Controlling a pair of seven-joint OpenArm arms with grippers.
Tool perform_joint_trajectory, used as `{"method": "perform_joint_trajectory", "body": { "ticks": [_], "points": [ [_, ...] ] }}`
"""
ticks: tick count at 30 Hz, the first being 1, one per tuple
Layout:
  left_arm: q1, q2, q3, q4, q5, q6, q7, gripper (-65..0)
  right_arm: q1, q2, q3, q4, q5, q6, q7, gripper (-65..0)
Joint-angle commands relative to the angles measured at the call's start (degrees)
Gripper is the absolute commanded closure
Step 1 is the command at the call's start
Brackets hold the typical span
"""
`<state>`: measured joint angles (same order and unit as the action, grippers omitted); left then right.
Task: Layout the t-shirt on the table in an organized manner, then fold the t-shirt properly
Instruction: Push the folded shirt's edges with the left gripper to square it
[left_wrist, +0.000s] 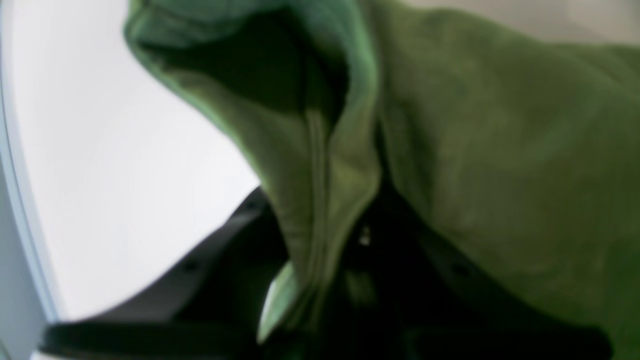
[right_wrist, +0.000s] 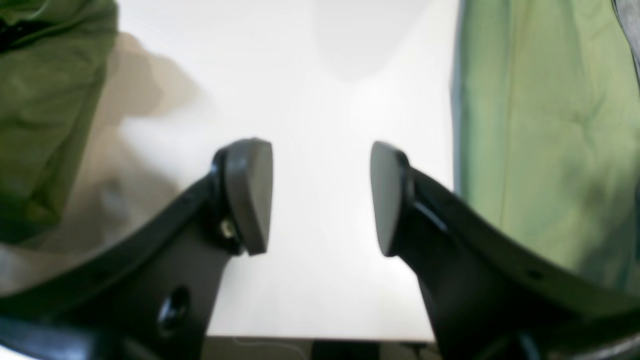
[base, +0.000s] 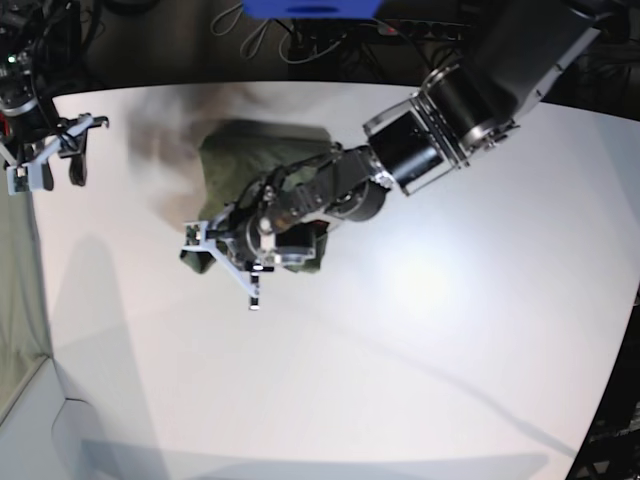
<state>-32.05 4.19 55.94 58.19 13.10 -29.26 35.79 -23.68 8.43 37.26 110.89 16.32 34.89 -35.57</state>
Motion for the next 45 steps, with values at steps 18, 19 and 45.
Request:
{"method": "perform_joint_trajectory", "body": {
  "ticks": [18, 19, 45],
  "points": [
    [-5.00, 1.05, -0.69, 2.60, -0.22, -0.33, 2.58, -36.8, -0.01, 0.06, 1.82, 1.06, 0.43, 3.13, 1.33, -31.7],
    [-5.71, 1.05, -0.69, 3.21, -0.22, -0.24, 2.58, -38.6, -0.10, 0.06, 1.82, 1.06, 0.43, 3.13, 1.33, -31.7],
    [-9.92, -6.69, -12.03, 12.27, -0.31, -0.41, 8.56, -41.4, 2.45, 0.06, 0.59, 1.06, 0.43, 3.57, 1.33, -31.7]
  ]
}}
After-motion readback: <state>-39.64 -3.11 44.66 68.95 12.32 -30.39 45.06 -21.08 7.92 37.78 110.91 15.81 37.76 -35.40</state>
